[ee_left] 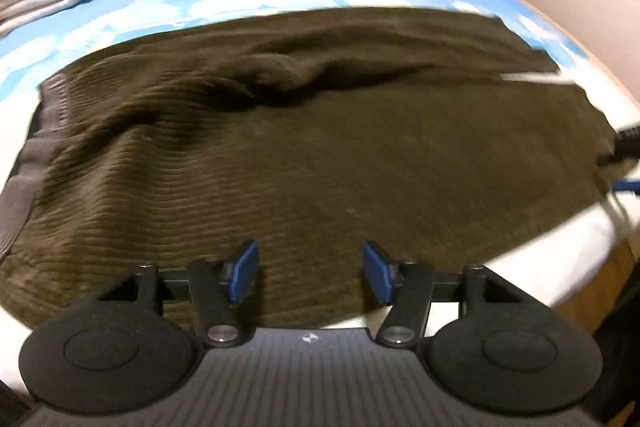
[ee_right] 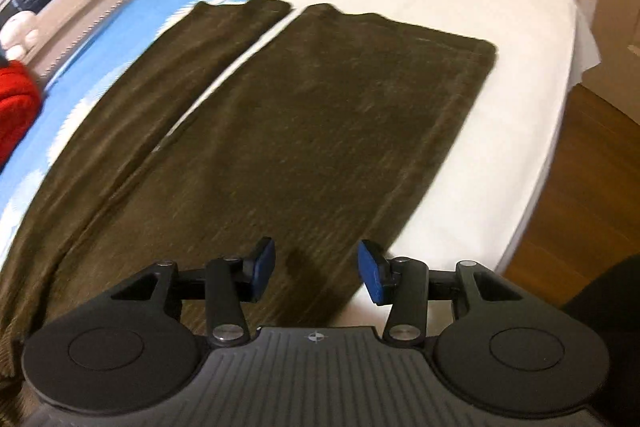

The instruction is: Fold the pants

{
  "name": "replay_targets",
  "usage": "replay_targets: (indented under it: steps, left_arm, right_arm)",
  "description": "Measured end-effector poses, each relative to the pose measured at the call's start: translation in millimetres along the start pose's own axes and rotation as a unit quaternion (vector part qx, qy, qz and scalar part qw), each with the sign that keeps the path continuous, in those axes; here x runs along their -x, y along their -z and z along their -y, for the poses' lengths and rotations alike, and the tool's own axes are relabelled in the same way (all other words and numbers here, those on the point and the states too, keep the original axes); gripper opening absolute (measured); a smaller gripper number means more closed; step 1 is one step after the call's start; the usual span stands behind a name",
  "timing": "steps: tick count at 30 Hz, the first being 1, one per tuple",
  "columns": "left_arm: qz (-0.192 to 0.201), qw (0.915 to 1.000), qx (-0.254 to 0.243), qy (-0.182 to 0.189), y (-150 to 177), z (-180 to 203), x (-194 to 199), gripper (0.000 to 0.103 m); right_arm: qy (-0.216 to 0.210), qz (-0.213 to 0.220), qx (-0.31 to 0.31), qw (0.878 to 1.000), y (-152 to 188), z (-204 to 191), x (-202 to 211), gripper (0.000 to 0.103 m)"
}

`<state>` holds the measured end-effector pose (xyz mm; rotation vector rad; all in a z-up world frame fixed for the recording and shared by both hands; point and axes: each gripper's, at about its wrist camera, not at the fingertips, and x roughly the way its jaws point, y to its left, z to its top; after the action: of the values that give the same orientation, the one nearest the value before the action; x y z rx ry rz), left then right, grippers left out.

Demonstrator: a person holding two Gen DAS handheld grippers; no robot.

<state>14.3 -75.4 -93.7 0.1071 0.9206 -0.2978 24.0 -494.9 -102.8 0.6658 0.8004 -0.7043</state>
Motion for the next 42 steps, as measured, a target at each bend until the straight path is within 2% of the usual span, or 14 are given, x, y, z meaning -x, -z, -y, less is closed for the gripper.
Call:
replay_targets:
  steps: [3,8,9,11,13,15,18,21,26,29,31,37,40,42]
  left_arm:
    - [-0.019,0.9992,-0.03,0.015,4,13,-13,0.065]
    - [-0.008,0.998,-0.061,0.016,5,19,-24,0.065]
    - [-0.009,0.998,-0.059,0.021,5,16,-25,0.06]
    - [-0.011,0.9974,-0.064,0.033,4,16,-27,0.039]
    - [-0.007,0.9955,-0.089,0.032,6,21,-26,0.011]
    - [-0.004,0.9932,-0.11,0.038,7,27,-25,0.0]
    - [-0.005,0.9922,-0.116,0.043,7,29,-25,0.0]
    - [-0.003,0.9943,-0.085,0.063,-1,21,-18,0.004]
    - [0.031,0.9984,-0.027,0.039,-15,-12,2,0.017]
    - [0.004,1.0,0.006,0.004,-15,-28,-7,0.02]
    - [-0.058,0.9979,0.01,-0.026,-8,-32,-28,0.021]
    - [-0.037,0.9991,-0.006,-0.021,-6,-25,-15,0.024]
    - [-0.048,0.9982,-0.022,-0.03,-1,-17,-19,0.025]
    - [-0.047,0.9983,-0.02,-0.027,-3,-15,-15,0.026]
  right_arm:
    - [0.036,-0.005,0.002,0.999,3,13,-10,0.05]
    - [0.063,0.009,0.025,0.998,-1,18,-16,0.05]
    - [0.067,0.012,0.03,0.997,-2,17,-18,0.05]
    - [0.073,0.017,0.04,0.996,-3,16,-20,0.045]
    - [0.078,0.026,0.048,0.995,-5,15,-20,0.021]
    - [0.069,0.031,0.055,0.996,-6,14,-18,0.011]
    - [0.06,0.038,0.055,0.996,-9,16,-17,0.008]
    - [0.071,0.046,0.045,0.995,-12,19,-16,0.009]
    - [0.077,0.043,0.044,0.995,-9,17,-17,0.014]
    - [0.083,0.063,0.054,0.993,-5,10,-4,0.025]
    - [0.077,0.087,0.081,0.99,1,1,9,0.031]
    - [0.015,0.147,0.173,0.974,21,-32,38,0.035]
    - [-0.037,0.109,0.201,0.973,30,-43,31,0.047]
    - [-0.073,0.019,0.223,0.972,40,-50,12,0.046]
